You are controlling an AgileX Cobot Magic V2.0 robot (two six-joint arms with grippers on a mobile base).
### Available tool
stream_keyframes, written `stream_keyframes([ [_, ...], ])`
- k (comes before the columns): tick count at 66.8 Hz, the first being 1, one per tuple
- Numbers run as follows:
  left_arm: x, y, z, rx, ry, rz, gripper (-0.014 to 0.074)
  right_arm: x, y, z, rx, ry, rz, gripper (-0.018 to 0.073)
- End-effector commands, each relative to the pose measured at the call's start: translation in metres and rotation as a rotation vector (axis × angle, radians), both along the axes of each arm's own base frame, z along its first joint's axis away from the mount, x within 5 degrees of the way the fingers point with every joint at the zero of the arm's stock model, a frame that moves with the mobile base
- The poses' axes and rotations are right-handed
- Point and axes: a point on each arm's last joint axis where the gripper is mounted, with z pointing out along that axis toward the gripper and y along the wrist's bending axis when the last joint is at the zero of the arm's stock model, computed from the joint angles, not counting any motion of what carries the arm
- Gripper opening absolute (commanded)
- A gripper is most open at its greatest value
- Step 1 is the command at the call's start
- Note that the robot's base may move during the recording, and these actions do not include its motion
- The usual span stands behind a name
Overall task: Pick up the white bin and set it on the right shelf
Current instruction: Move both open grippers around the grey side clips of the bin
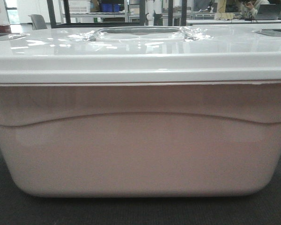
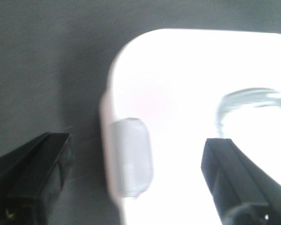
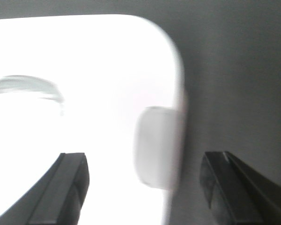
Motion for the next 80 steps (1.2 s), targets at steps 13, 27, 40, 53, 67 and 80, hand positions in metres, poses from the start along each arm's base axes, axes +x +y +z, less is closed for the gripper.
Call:
stream_keyframes([
  [13, -0.004, 0.006, 0.023, -0.093, -0.084, 0.012, 0.0461, 0.008, 0.002, 0.015, 0.138, -0.067, 0.057, 0.0592],
  [27, -0.004, 0.023, 0.024, -0.207, -0.089, -0.055, 0.0461, 0.025, -0.013, 0.008, 0.239, -0.056, 0.093, 0.0592],
  [40, 0.005, 0.033, -0.026, -0.324, -0.004, -0.089, 0.0461, 0.034, -0.026, -0.008, 0.276, -0.018, 0.105, 0.0592],
  [53, 0.008, 0.033, -0.068, -0.49, 0.04, -0.146, 0.0461, 0.03, -0.025, -0.043, 0.297, 0.071, 0.119, 0.0592],
  [67, 0.009, 0.038, -0.08, -0.461, 0.069, -0.151, 0.0461, 0.024, -0.033, -0.07, 0.362, 0.109, 0.094, 0.0592],
  [80, 0.01, 0.039, -0.083, -0.445, 0.081, -0.153, 0.0461, 0.018, -0.043, -0.091, 0.393, 0.129, 0.057, 0.0592],
])
